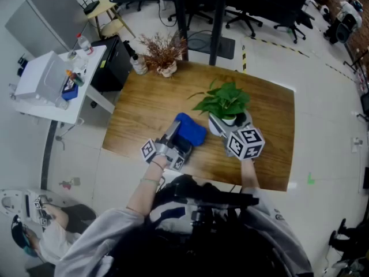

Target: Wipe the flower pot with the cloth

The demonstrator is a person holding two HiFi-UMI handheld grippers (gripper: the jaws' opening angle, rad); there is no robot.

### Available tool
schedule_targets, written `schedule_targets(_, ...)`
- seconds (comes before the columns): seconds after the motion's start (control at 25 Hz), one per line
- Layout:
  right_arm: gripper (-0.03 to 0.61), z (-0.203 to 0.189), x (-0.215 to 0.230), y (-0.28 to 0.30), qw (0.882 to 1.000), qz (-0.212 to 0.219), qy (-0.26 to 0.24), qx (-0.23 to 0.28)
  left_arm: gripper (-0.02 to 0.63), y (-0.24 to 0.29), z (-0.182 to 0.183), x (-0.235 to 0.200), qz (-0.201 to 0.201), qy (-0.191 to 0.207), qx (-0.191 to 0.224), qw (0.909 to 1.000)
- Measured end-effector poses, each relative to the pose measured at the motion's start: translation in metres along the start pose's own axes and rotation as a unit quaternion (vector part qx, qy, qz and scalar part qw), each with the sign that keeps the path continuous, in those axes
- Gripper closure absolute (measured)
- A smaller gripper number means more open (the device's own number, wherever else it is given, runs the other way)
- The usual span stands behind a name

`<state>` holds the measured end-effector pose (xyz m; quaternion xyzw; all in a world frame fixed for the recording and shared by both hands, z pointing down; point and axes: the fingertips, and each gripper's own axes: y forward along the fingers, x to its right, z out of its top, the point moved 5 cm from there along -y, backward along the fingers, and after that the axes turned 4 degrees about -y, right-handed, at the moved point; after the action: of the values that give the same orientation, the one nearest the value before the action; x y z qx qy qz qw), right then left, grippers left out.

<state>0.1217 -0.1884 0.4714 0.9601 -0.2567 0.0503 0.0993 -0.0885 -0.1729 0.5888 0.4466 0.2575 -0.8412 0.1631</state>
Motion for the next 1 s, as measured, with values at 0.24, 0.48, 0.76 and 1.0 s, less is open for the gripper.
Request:
schedule_targets(0.24,0.126,0.0021,-0.0011,-0.0005,1.0,0.0,0.002,-0.001,0.546,-0.0004,-0.0002,-0.003,0.006,-0.004,0.001,1.0)
schedule_targets(0.48,0.126,0.0005,-0.0004,-0.0019,1.0,0.0,0.004,-0.003,0.546,-0.0008,-0.0009,-0.0055,0.011,-0.007,0.0,0.9999)
schedule_targets(0.76,0.126,-0.0031,-0.0005,0.0007,1.0,0.001,0.011,-0.004,0.546,-0.0002,0.0015,-0.0051,0.011,-0.005,0.0,0.9999)
schedule_targets(1.0,0.126,-0.0031,-0.0013,0.0009,1.0,0.002,0.015,-0.003,0.546,-0.0019,0.0011,-0.005,0.011,-0.009,0.003,0.9999)
